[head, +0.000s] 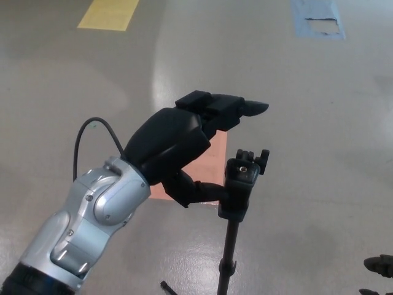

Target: The robot uses its left hand to grab the top of a phone stand kept on the floor and rotates it anti-clockwise

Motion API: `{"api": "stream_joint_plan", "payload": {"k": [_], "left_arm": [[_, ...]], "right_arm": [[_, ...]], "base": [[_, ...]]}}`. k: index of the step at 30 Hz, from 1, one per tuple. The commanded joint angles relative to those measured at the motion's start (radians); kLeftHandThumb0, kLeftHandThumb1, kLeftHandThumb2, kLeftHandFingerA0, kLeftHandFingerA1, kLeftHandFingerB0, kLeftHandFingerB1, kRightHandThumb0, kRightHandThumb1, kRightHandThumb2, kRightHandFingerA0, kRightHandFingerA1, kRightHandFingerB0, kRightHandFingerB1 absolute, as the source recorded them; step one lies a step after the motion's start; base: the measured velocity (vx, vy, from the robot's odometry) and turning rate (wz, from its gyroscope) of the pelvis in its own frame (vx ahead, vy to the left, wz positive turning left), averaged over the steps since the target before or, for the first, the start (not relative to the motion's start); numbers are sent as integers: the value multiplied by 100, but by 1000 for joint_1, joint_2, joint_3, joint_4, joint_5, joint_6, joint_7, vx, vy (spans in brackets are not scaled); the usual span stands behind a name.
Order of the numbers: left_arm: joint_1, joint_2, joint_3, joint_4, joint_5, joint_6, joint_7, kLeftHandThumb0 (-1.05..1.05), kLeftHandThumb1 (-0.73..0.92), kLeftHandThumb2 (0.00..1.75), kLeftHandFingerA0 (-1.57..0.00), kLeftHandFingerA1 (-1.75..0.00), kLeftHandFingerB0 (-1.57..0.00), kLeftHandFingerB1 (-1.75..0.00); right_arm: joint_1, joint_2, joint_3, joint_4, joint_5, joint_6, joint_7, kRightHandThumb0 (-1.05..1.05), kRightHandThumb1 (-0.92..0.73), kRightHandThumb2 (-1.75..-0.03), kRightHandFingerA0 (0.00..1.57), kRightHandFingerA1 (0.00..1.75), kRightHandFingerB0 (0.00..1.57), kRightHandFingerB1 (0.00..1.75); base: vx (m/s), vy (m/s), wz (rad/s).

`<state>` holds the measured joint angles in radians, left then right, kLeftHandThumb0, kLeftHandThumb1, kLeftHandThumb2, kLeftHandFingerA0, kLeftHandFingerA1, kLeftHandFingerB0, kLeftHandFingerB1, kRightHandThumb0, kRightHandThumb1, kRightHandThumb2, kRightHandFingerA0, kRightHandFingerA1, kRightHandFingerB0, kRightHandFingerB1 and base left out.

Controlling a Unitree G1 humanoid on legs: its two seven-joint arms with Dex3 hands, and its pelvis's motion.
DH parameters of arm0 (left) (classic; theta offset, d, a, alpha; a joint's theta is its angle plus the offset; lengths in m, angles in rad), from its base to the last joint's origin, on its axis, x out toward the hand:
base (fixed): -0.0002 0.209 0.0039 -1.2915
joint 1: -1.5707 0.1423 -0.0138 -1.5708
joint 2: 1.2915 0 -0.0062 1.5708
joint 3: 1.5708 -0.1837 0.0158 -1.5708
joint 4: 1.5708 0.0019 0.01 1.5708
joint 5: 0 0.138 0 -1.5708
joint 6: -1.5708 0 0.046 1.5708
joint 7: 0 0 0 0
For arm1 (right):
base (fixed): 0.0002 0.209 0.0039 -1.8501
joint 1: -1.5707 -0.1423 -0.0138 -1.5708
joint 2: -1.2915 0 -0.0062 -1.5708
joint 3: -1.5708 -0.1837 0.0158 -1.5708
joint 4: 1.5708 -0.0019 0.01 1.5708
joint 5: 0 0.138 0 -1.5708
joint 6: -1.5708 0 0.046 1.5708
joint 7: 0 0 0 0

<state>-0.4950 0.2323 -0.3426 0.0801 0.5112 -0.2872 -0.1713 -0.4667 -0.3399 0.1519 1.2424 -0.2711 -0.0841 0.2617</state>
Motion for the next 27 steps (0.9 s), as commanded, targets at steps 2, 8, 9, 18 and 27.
{"api": "stream_joint_plan", "payload": {"k": [2,8,9,18,27], "left_arm": [[-13,-1,-6,19,14,9,4,-65,51,56,-21,-34,-3,-24],[-14,-6,-10,18,16,12,5,-35,23,85,-1,-47,-1,-51],[-14,-8,-11,18,18,13,6,-67,42,74,-16,-42,-5,-25],[-16,-16,-16,10,12,30,-9,-63,50,56,-21,-33,-2,-24],[-22,-22,-26,11,21,25,0,-62,49,56,-22,-34,-4,-24]], "right_arm": [[-2,-10,4,-2,-3,13,-2,-35,-76,-66,41,41,6,20],[-4,-7,2,1,-1,20,-7,-35,-79,-63,47,40,4,25],[-5,-7,2,0,-1,19,-6,-35,-76,-67,39,42,6,19],[-6,-11,3,-1,-2,14,-6,-36,-78,-63,44,40,4,25],[-7,-11,-14,0,13,11,13,-37,-79,-63,42,40,3,24]], "base": [[0,0,0],[0,0,0],[0,0,0],[0,0,0],[0,0,0]]}}
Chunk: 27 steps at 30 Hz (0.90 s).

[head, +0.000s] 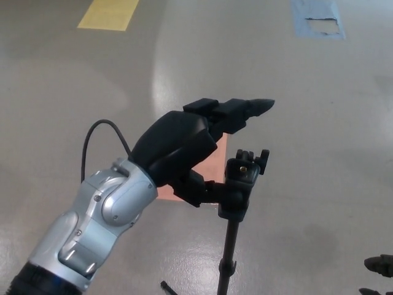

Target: The robot uses its left hand to grab the top of a phone stand kept on the floor and rotates it anti-clockwise

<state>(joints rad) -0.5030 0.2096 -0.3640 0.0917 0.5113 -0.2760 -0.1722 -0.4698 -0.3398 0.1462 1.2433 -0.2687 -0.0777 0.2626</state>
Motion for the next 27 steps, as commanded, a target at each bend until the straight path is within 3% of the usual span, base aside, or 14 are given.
{"api": "stream_joint_plan", "payload": {"k": [1,3,6,7,11,12,13,14,15,16,17,18,27], "left_arm": [[-18,-2,-7,5,24,7,8,-34,23,84,0,-46,0,-50],[-21,-5,-9,10,24,1,13,-34,23,84,0,-46,0,-50],[-24,-8,-12,13,21,3,12,-34,23,84,0,-46,0,-50],[-26,-10,-14,16,22,5,11,-34,24,85,0,-46,-1,-50],[-36,-15,-20,31,24,5,12,-34,25,86,0,-46,-1,-51],[-40,-13,-24,36,30,-3,16,-60,48,72,-24,-43,-11,-37],[-43,-10,-26,40,34,-9,19,-60,48,72,-24,-43,-11,-37],[-44,-17,-24,54,18,-31,27,-28,66,60,-78,-95,-52,-36],[-45,-26,-19,72,-4,-57,37,-28,66,60,-78,-95,-52,-36],[-45,-29,-18,76,-9,-59,37,-22,69,61,-92,-101,-60,-39],[-44,-30,-18,76,-10,-57,36,-22,69,61,-92,-101,-60,-39],[-42,-29,-17,68,-17,-35,14,-11,75,62,-97,-53,-73,-44],[-38,-31,-3,78,-45,-48,9,-15,76,64,-103,-65,-86,-51]], "right_arm": [[-3,-12,-12,-1,14,-1,19,-36,-79,-63,40,40,3,24],[-2,-14,-14,-3,16,-8,24,-36,-77,-69,38,43,6,16],[-1,-17,-13,-5,14,-14,27,-37,-79,-63,39,40,3,24],[-2,-17,-16,-6,17,-13,30,-42,-64,-88,29,50,0,24],[-5,-17,-25,-5,24,-14,42,-42,-64,-87,30,51,0,23],[-4,-18,-29,-6,28,-18,49,-41,-61,-86,21,48,0,23],[-3,-18,-32,-6,31,-22,54,-41,-61,-86,21,48,0,23],[-3,-19,-30,-7,27,-22,51,-42,-63,-88,30,51,0,25],[-3,-19,-27,-8,20,-20,46,-42,-63,-88,30,51,0,25],[-5,-18,-24,-8,15,-13,41,-38,-78,-63,40,39,3,25],[-7,-18,-23,-8,13,-8,38,-38,-78,-63,40,39,3,25],[-10,-16,-18,-8,7,0,31,-36,-76,-66,39,40,5,19],[-17,-15,-16,-10,7,9,30,-37,-80,-63,38,38,3,24]], "base": [[0,0,0],[0,0,0],[0,0,0],[0,0,0],[0,0,0],[0,0,0],[0,0,0],[0,0,0],[0,0,0],[0,0,0],[0,0,0],[0,0,0],[0,0,0]]}}
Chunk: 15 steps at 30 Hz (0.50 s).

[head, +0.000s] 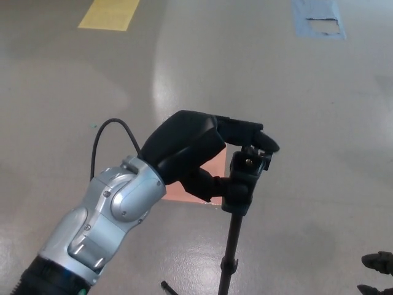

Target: The robot uses its left hand to grab the top of a phone stand kept on the floor and rotates it anti-clockwise

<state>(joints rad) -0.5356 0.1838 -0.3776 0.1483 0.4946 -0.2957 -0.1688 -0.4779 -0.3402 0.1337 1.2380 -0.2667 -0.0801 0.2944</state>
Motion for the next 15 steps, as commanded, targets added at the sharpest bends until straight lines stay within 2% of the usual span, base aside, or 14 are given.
{"api": "stream_joint_plan", "payload": {"k": [1,6,7,8,9,15], "left_arm": [[-6,-5,11,22,-29,-30,6,-15,76,64,-103,-65,-86,-51],[-7,-4,14,28,-25,-35,11,-17,73,63,-104,-64,-85,-51],[-9,-5,15,36,-26,-45,16,-12,73,63,-104,-65,-85,-52],[-11,-6,15,43,-28,-52,19,-12,73,63,-104,-65,-85,-52],[-13,-6,16,52,-30,-62,23,-12,74,63,-104,-66,-85,-52],[-22,-2,20,70,-22,-77,40,-13,74,63,-104,-68,-86,-51]], "right_arm": [[-9,-15,-3,-4,5,11,-2,-37,-80,-63,38,38,3,24],[-16,-14,0,-1,1,12,-4,-38,-78,-66,36,40,7,20],[-19,-15,3,0,-2,13,-5,-39,-79,-67,28,37,9,21],[-20,-15,4,-1,-3,13,-6,-39,-79,-67,28,37,9,21],[-22,-16,5,-1,-4,12,-6,-46,-68,-81,30,46,7,27],[-34,-16,10,5,-6,5,-10,-48,-68,-81,36,49,7,29]], "base": [[0,0,0],[0,0,0],[0,0,0],[0,0,0],[0,0,0],[0,0,0]]}}
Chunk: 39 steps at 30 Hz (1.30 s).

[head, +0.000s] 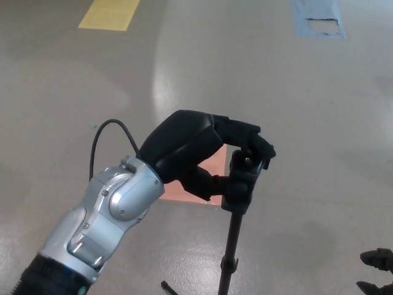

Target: The robot uses its left hand to grab the top of a phone stand kept on the floor and rotates it anti-clockwise

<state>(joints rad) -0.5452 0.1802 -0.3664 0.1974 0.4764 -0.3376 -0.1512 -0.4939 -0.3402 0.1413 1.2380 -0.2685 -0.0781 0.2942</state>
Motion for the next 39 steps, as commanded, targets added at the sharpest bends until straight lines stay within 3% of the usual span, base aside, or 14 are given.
{"api": "stream_joint_plan", "payload": {"k": [1,7,13,15,21,28,39], "left_arm": [[-15,0,10,23,-5,-35,23,-16,74,63,-104,-69,-86,-51],[-20,-30,38,25,-126,15,-63,-15,76,64,-102,-59,-84,-52],[4,-126,124,-41,-382,242,-204,-16,76,64,-104,-59,-85,-52],[3,-167,167,-74,-481,374,-234,-17,76,64,-107,-60,-86,-53],[-16,-231,245,-109,-602,576,-245,-21,72,63,-114,-61,-89,-55],[-22,-257,282,-136,-625,681,-245,-20,71,63,-117,-63,-90,-55],[-19,-270,307,-148,-641,732,-264,-20,73,64,-114,-64,-86,-56]], "right_arm": [[-20,-15,1,5,-3,5,-8,-48,-68,-81,36,48,7,30],[-33,-14,-7,5,7,15,-2,-46,-68,-80,39,49,6,30],[-42,-15,-5,6,5,16,2,-46,-68,-80,39,49,6,29],[-47,-15,-1,6,1,19,1,-46,-68,-80,39,49,6,30],[-59,-10,-1,11,1,30,-3,-45,-69,-79,39,48,7,29],[-60,-11,2,11,-1,30,1,-46,-69,-80,39,48,7,29],[-67,-12,5,12,-5,33,4,-46,-69,-80,40,48,7,31]], "base": [[0,0,0],[0,0,0],[0,0,0],[0,0,0],[0,0,0],[0,0,0],[0,0,0]]}}
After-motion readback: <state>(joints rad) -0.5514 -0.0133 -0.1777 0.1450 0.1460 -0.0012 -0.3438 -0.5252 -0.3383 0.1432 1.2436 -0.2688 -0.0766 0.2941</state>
